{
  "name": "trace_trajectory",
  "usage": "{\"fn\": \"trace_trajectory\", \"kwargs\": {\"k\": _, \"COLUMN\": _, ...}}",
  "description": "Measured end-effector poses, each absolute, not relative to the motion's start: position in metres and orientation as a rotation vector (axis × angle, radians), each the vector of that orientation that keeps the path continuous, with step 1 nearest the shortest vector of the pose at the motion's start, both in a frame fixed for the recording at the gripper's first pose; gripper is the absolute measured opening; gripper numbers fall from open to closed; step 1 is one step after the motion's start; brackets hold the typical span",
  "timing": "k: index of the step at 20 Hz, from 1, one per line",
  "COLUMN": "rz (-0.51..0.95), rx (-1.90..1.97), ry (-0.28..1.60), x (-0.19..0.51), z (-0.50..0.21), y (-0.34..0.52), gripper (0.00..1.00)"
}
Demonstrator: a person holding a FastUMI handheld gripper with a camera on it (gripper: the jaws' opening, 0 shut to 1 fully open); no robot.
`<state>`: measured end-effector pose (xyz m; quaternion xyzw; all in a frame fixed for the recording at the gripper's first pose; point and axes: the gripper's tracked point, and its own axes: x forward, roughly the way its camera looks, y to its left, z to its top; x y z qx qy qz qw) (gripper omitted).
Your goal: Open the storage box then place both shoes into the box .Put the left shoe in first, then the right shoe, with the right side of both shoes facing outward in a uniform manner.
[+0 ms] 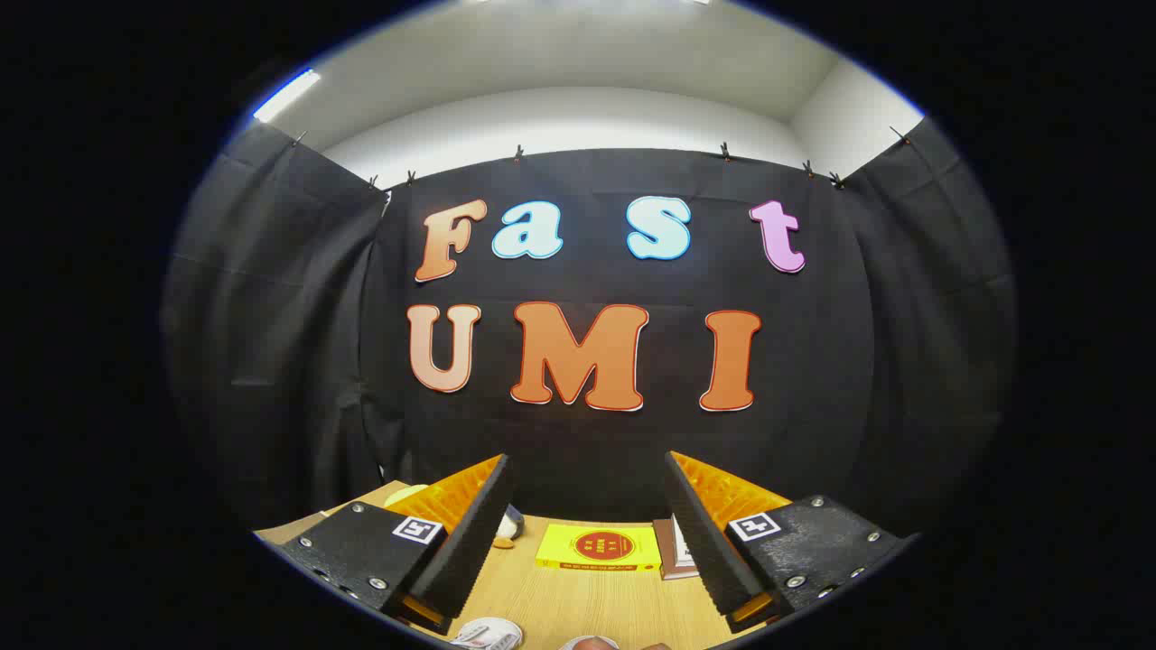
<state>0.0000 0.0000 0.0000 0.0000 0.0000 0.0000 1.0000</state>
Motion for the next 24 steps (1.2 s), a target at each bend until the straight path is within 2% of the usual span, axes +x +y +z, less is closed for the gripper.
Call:
{"fn": "trace_trajectory", "kwargs": {"k": 16, "rz": 0.045, "rx": -0.020, "ry": 0.019, "x": -0.002, "z": -0.010, "y": 0.015, "gripper": 0.99}}
{"fn": "trace_trajectory", "kwargs": {"k": 24, "rz": 0.121, "rx": 0.009, "ry": 0.093, "x": 0.002, "z": -0.036, "y": 0.045, "gripper": 0.99}}
